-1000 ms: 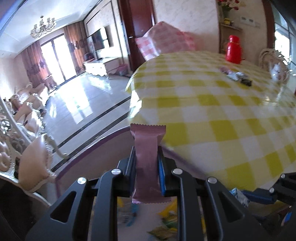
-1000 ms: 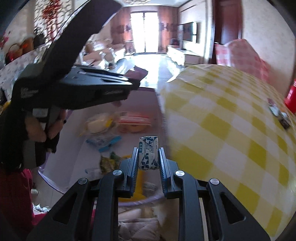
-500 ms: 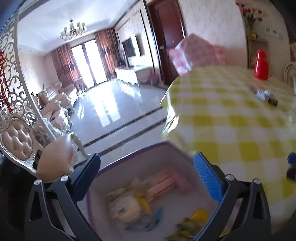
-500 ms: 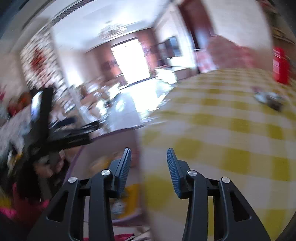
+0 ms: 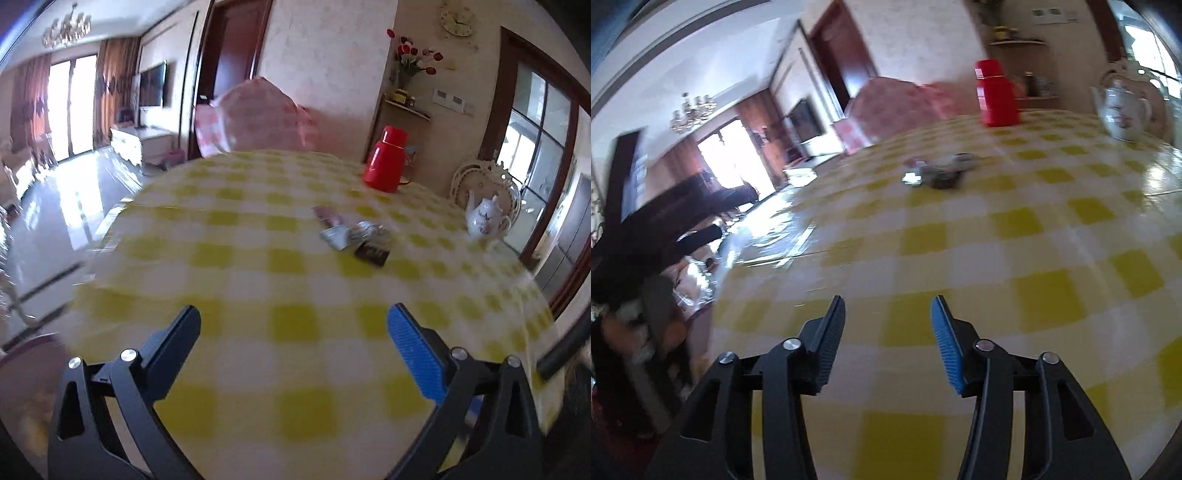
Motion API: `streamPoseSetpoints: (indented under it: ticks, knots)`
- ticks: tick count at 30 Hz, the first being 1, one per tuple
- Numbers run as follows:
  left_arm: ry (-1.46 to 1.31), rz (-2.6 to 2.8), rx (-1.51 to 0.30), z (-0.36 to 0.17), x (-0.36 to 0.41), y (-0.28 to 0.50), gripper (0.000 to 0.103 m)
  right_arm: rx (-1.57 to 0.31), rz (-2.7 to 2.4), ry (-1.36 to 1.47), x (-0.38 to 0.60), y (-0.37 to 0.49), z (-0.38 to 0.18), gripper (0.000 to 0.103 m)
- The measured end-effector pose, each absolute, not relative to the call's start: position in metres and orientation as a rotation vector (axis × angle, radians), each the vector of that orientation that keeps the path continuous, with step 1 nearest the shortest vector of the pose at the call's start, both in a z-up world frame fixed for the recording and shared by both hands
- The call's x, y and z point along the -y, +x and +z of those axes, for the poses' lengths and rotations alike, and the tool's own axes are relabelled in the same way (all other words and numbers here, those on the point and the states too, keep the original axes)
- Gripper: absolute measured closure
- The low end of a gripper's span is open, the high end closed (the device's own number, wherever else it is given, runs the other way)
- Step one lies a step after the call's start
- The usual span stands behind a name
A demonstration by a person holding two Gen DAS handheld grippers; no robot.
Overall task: Organize snacks
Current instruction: 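Move both open tools back over the table toward the remaining snacks, then grasp the white-green packet with the left tool while the right tool grasps the white printed packet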
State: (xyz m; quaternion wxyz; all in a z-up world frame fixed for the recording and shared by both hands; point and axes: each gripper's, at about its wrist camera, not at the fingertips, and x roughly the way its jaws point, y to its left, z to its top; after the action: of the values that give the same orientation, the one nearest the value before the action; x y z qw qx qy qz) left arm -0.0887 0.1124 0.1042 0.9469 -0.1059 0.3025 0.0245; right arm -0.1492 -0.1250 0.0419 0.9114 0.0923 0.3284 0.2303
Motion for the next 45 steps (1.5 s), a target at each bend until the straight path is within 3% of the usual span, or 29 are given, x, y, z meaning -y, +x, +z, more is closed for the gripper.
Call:
streamPoseSetpoints:
  ticks: [7, 11, 16, 21, 25, 31, 34, 36, 45]
  knots:
    - [-0.292, 0.135, -0.686, 0.056, -0.073, 0.057, 0.002, -0.711, 0.360, 0.126, 0.156, -0.082, 0.036, 0.048]
    - [-0.257, 0.181, -0.670, 0.055, -0.065, 0.102, 0.002, -0.728, 0.310, 0.127, 0.167, -0.023, 0.036, 0.046]
    - [-0.272, 0.210, -0.571, 0.056, -0.070, 0.127, 0.002, -0.767, 0.252, 0.193, 0.174, 0.052, 0.029, 0.044]
    - [-0.350, 0.205, -0.585, 0.051, -0.099, 0.133, 0.002, -0.797, 0.254, 0.232, 0.151, 0.138, 0.024, 0.040]
    - [-0.453, 0.256, -0.591, 0.047, -0.126, 0.134, 0.002, -0.802, 0.266, 0.230, 0.116, 0.197, 0.026, 0.030]
    - [-0.504, 0.252, -0.653, 0.037, -0.136, 0.139, 0.002, -0.897, 0.202, 0.114, 0.066, 0.256, 0.011, 0.030]
    - [-0.480, 0.236, -0.655, 0.039, -0.132, 0.139, 0.002, -0.913, 0.175, 0.003, 0.054, 0.256, 0.004, 0.034]
    - [-0.471, 0.229, -0.654, 0.039, -0.131, 0.138, 0.002, -0.905, 0.179, -0.051, 0.056, 0.247, 0.004, 0.063]
    - [-0.408, 0.107, -0.743, 0.030, -0.104, 0.147, 0.002, -0.754, 0.241, 0.020, 0.136, 0.090, 0.047, 0.065]
